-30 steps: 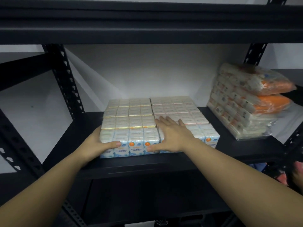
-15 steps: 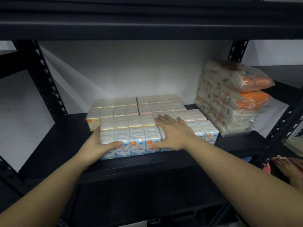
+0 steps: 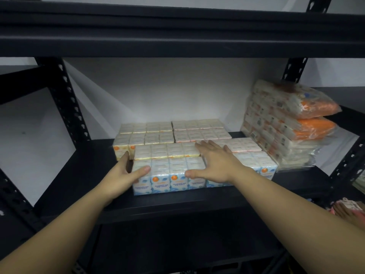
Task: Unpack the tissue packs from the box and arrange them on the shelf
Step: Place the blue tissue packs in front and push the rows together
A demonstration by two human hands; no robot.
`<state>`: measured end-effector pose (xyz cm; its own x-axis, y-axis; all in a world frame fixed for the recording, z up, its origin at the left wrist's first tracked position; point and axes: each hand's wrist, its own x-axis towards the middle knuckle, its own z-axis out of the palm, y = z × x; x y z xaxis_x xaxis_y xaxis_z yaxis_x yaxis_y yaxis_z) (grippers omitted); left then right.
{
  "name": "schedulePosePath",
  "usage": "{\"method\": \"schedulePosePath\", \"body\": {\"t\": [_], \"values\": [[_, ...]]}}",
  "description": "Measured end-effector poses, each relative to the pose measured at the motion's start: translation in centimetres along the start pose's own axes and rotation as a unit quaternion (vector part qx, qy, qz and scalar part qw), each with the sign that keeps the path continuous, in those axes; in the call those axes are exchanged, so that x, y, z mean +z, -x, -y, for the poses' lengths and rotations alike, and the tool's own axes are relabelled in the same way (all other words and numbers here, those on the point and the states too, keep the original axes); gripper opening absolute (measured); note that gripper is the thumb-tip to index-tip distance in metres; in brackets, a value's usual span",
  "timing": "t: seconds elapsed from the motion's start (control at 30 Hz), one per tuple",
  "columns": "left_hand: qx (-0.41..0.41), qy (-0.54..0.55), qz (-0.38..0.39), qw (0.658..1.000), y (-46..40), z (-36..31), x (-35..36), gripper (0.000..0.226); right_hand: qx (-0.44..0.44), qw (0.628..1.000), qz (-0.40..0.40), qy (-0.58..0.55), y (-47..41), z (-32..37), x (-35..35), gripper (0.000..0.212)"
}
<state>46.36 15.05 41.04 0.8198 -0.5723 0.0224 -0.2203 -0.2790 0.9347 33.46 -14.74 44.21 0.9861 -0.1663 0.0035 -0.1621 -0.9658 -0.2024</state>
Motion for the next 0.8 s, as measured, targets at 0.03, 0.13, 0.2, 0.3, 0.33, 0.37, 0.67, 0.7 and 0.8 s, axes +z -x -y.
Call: {"method": "schedulePosePath", "body": {"t": [0.03, 0.13, 0.2, 0.3, 0.33, 0.37, 0.67, 0.7, 0.8], "values": [[0.001, -0.006, -0.014, 1.000, -0.2, 0.2, -0.6, 0.091, 0.004, 1.000, -0.008, -0.005, -0.3, 0.6, -0.1, 0.124], [-0.009, -0.038, -0.077, 0.996, -1.4, 0.5, -2.5, 0.092, 0.031, 0.999, -0.021, -0.032, -1.7, 2.3, -0.2, 0.112], [-0.005, -0.035, -0.116, 0.993, -2.6, 0.5, -3.4, 0.088, 0.061, 0.997, -0.024, -0.035, -3.0, 2.7, -0.3, 0.108], [-0.016, -0.015, -0.123, 0.992, -4.5, 0.6, -4.1, 0.091, 0.102, 0.994, -0.021, -0.034, -4.4, 2.5, -0.1, 0.107], [-0.021, -0.014, -0.111, 0.993, -5.2, 0.7, -4.4, 0.087, 0.110, 0.993, -0.015, -0.033, -4.6, 2.4, 0.1, 0.106], [-0.025, -0.019, -0.098, 0.995, -6.0, 0.8, -4.7, 0.082, 0.114, 0.993, -0.008, -0.027, -4.8, 2.3, 0.2, 0.106], [-0.018, -0.017, -0.022, 0.999, -12.8, 0.9, -7.1, 0.052, 0.114, 0.993, 0.010, 0.001, -5.3, 1.9, 1.1, 0.106], [-0.021, -0.014, -0.020, 0.999, -13.5, 1.1, -7.4, 0.052, 0.115, 0.993, 0.009, -0.002, -5.3, 1.9, 1.2, 0.106], [-0.019, 0.001, -0.012, 1.000, -14.9, 1.3, -7.3, 0.044, 0.115, 0.993, 0.004, -0.009, -5.2, 1.9, 1.2, 0.107]]}}
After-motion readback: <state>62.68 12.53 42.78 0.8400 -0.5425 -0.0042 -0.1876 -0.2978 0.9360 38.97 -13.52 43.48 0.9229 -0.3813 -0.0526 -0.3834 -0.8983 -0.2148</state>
